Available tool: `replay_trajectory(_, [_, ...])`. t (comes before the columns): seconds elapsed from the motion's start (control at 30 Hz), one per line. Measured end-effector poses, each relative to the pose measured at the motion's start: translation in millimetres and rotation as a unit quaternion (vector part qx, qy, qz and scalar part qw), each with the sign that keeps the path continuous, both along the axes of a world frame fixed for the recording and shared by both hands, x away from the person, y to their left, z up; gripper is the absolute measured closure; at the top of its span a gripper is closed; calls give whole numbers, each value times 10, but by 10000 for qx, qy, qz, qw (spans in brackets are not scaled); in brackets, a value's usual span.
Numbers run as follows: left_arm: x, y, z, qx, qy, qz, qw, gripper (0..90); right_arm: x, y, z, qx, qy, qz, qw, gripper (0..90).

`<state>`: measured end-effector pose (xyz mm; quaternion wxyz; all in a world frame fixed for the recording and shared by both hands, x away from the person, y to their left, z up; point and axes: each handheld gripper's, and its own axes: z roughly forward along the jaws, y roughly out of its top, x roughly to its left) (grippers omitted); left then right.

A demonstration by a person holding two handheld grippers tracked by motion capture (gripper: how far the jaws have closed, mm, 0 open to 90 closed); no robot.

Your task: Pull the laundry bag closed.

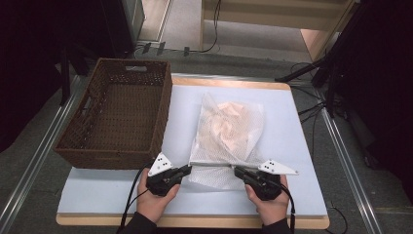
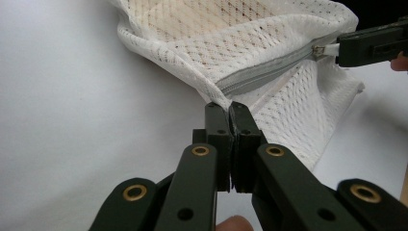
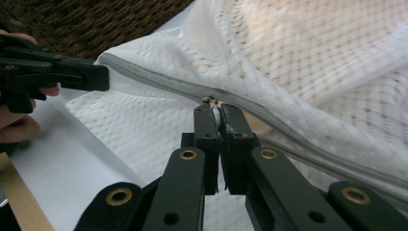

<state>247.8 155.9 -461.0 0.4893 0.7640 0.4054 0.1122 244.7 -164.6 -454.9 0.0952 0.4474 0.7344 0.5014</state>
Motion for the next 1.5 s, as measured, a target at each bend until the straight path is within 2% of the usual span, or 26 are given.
replay_trajectory(0.47, [-6,-15,5,17,-8,-4,10000,892,-19,-270,-4,-14,5,-228,9997,873])
replay_trajectory(0.8, [-5,-15,4,-2,1,-2,10000,892,-33,-545,-13,31,39,-513,9987,873])
replay_trajectory(0.97, [-6,-12,8,-7,-2,-10,10000,892,-38,-618,-11,25,18,-594,9982,873])
replay_trajectory(1.3, [1,5,6,-8,12,18,10000,892,-51,-832,-10,-77,5,-900,9959,873])
replay_trajectory(1.5, [-5,-11,-4,13,19,-14,10000,892,-54,-1048,-34,-46,38,-1111,9938,872])
